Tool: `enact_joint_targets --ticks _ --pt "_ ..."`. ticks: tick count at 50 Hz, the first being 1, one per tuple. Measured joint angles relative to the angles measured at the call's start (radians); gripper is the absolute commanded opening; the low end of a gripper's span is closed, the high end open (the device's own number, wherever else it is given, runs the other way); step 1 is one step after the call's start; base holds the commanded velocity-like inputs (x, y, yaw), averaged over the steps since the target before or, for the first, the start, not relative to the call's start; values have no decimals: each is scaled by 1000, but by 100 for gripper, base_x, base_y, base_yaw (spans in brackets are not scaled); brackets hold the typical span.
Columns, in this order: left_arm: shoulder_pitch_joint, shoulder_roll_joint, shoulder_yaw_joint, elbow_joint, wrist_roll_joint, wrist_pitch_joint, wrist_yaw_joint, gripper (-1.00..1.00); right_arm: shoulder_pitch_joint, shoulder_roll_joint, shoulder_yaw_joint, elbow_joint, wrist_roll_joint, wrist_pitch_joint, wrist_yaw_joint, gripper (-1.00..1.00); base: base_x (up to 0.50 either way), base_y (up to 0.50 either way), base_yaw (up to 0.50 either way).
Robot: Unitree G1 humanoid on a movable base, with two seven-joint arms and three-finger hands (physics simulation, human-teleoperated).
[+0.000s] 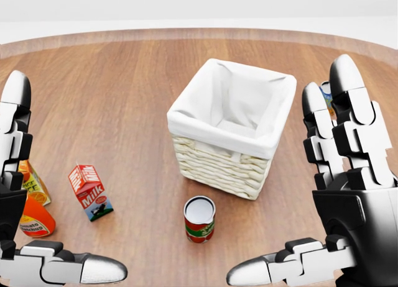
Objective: Pick the milk and place it in the basket.
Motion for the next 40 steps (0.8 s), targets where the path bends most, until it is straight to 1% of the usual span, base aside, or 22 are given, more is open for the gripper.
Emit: enact_joint_targets --ticks 18,33,40 --pt "-4 2 3 -16 -11 0 -6 100 2 0 1 -6 7 0 0 100 28 3 0" --pt "4 1 -13 21 11 0 -3 100 -2 0 5 -8 6 0 -3 100 28 3 0" --pt "4 1 -1 34 9 0 -5 100 -3 0 8 -3 5 0 -3 100 28 3 0"
